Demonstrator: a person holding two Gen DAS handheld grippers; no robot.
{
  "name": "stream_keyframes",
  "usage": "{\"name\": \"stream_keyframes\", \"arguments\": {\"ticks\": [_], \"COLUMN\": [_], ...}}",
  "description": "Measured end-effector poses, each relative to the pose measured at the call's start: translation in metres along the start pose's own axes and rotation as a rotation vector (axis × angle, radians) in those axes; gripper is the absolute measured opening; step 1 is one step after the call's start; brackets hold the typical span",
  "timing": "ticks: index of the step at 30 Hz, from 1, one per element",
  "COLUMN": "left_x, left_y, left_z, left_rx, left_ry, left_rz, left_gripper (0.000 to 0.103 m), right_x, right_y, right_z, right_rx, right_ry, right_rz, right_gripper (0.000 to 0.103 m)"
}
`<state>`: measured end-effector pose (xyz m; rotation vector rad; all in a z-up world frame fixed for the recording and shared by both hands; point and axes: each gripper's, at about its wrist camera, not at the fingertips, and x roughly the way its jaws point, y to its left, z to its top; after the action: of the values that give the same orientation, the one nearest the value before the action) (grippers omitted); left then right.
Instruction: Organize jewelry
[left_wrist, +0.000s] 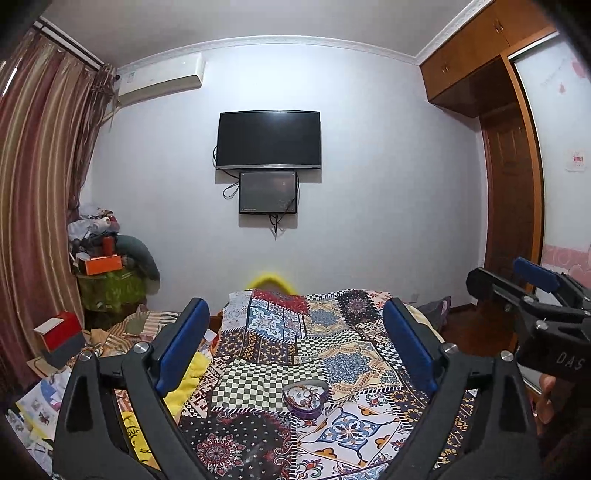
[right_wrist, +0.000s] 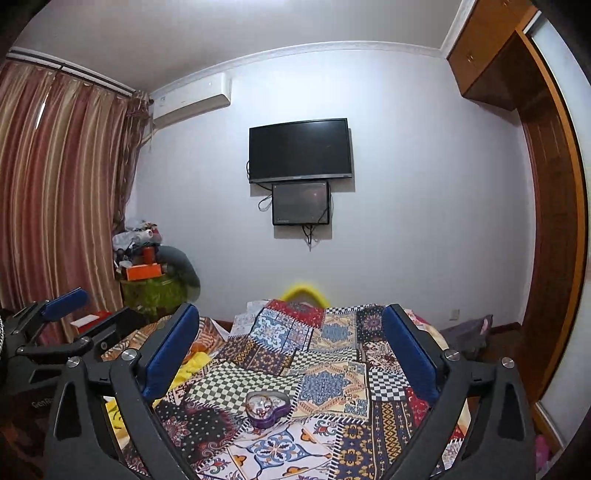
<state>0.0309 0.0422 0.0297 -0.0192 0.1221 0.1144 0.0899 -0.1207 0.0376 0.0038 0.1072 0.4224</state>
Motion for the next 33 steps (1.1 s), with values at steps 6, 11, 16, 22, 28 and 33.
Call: {"name": "stream_keyframes", "arguments": {"ticks": [6,11,16,22,28,33], "left_x": [-0.005,-0.004,-0.001,0.001,0.004,0.007], "left_y": [0.000,-0.001,0.001,0.001,0.003,0.005], "left_z": [-0.001,-0.003,-0.005,-0.006,-0.007,-0.007], "left_rx": [-0.002,-0.007,-0.015,-0.017,-0.027,-0.034], "left_ry": [0.000,0.008,0.018,0.026,0.035,0.039], "left_rz": [0.001,0.003,0.005,0.005,-0.005,-0.006], "left_gripper": [0.095,0.095,0.095,0.095,0.095,0.095], "right_x": [-0.012,-0.016,-0.017,-0.018,-0.017,-0.017], "right_y": [-0.003,-0.003,-0.004,-0.003,-0.003,-0.004], "right_z": [-0.006,-0.011,-0.014,-0.014,-0.013,-0.012], "right_rx": [0.001,-0.003,0.001,0.001,0.003,0.006], "right_ry": [0.001,0.012,0.026,0.033,0.041,0.045], "right_rz": [0.012,0.019,0.026,0.026,0.027,0.029], "right_gripper": [0.098,0.098,0.098,0.098,0.098,0.098]}}
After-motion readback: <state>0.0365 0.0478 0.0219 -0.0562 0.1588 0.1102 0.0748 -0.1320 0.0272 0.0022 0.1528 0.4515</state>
